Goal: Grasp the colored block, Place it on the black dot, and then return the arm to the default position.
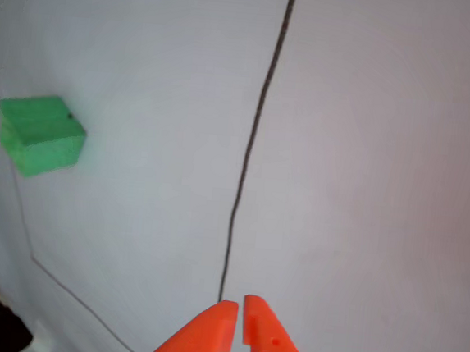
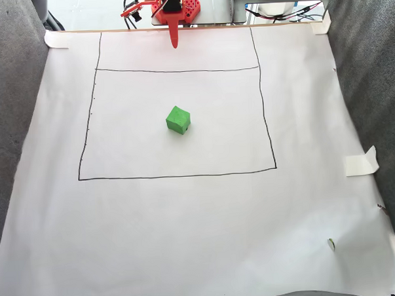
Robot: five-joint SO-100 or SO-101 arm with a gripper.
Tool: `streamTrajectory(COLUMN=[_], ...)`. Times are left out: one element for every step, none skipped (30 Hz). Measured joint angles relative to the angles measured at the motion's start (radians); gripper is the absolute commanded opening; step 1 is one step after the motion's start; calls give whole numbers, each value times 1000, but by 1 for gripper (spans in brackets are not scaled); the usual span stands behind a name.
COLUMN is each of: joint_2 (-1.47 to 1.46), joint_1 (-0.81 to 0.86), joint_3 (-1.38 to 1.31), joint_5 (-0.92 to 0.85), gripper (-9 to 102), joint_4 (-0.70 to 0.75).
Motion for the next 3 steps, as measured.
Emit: streamTrajectory(joint_2=[0, 0, 0], joint_1=[0, 0, 0], joint_3=[0, 0, 0], joint_5=[0, 0, 0], gripper=[0, 0, 0], joint_4=[0, 0, 0])
